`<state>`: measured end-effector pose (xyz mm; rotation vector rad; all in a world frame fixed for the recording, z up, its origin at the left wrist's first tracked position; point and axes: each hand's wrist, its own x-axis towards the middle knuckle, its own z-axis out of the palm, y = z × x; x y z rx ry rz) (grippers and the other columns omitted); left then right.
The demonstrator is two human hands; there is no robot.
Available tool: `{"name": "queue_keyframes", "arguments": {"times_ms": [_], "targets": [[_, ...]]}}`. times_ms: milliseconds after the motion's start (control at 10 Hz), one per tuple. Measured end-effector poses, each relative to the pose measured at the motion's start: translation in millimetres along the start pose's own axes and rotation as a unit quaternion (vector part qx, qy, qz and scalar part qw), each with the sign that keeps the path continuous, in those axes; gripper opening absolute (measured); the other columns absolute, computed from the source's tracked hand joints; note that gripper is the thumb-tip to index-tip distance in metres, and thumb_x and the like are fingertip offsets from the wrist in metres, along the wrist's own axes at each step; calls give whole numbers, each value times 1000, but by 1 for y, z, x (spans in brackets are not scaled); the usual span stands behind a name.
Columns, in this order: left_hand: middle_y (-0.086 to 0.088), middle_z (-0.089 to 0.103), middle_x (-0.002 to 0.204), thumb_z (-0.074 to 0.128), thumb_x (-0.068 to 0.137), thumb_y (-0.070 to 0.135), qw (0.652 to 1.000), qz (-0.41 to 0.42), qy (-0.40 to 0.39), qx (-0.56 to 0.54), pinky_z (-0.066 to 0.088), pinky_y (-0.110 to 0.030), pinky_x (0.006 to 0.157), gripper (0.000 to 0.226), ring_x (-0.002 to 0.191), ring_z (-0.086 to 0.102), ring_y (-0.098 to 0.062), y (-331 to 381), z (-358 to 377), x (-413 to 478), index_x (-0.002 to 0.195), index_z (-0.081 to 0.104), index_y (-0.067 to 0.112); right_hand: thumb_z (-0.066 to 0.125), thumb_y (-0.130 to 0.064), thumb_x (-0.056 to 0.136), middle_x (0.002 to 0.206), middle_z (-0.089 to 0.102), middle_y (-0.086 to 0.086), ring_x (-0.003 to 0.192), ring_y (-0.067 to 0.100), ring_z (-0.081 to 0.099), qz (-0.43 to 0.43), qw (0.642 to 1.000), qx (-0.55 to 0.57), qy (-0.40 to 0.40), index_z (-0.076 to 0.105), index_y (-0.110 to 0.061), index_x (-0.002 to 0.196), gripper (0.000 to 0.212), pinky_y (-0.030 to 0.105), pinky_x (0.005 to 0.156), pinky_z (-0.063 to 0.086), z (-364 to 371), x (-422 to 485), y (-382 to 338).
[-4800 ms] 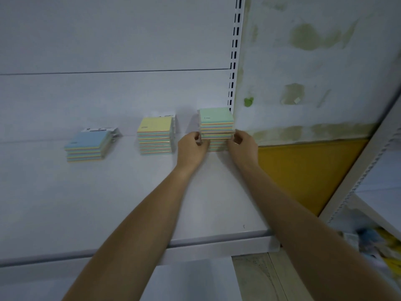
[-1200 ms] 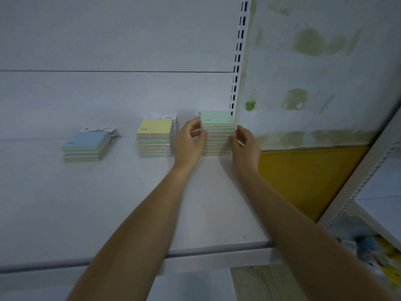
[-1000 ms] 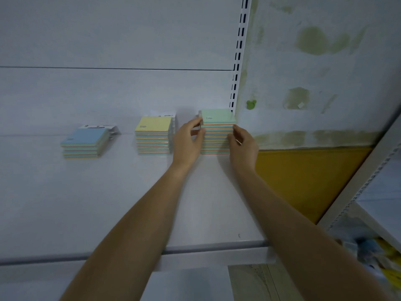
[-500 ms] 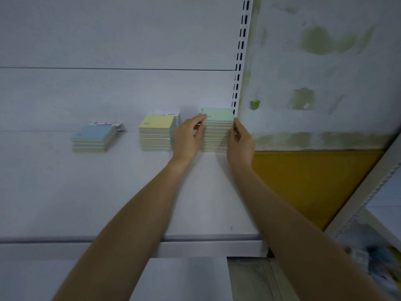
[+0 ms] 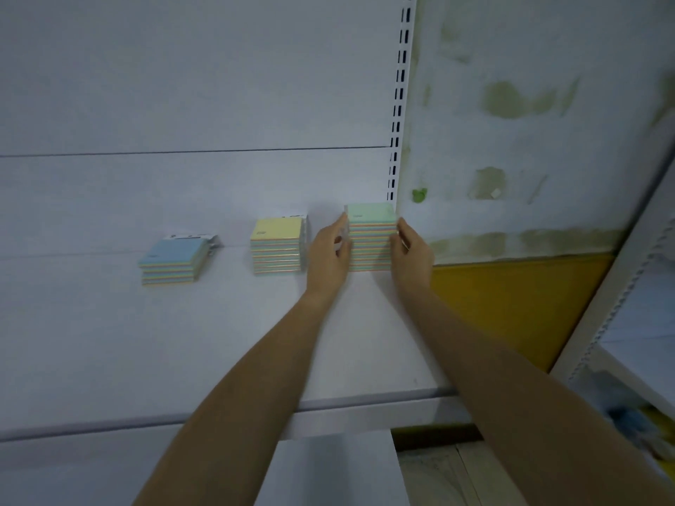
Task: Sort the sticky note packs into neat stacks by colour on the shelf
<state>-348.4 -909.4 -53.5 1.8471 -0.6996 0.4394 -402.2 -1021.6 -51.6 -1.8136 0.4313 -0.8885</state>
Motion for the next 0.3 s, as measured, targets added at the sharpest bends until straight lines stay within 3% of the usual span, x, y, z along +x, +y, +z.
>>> {"name": "queue_keyframes", "arguments": {"times_ms": [100,200,300], "targets": [[-20,51,135,46,93,5,999,-23,-29,7,40,-23,99,45,121,51,-31,8,-4,-7,137,39,2,42,-14,96,143,45,10,131,24,45,0,1000,-24,-3,39,-7,139,44,34,111,35,-4,-4,-3],[-21,51,134,42,94,11,1000,10,-22,7,40,-33,101,44,122,51,-31,17,-16,-3,137,40,1,42,-16,96,146,41,9,134,24,40,-28,997,-73,17,36,-10,140,46,36,114,30,-19,-2,-12],[-22,50,135,43,95,10,995,15,-39,87,34,-30,102,42,124,49,-31,19,-44,8,136,41,1,41,-21,96,147,41,8,136,22,37,-71,984,-165,-7,35,-13,141,46,31,111,27,-33,-4,-31]]}}
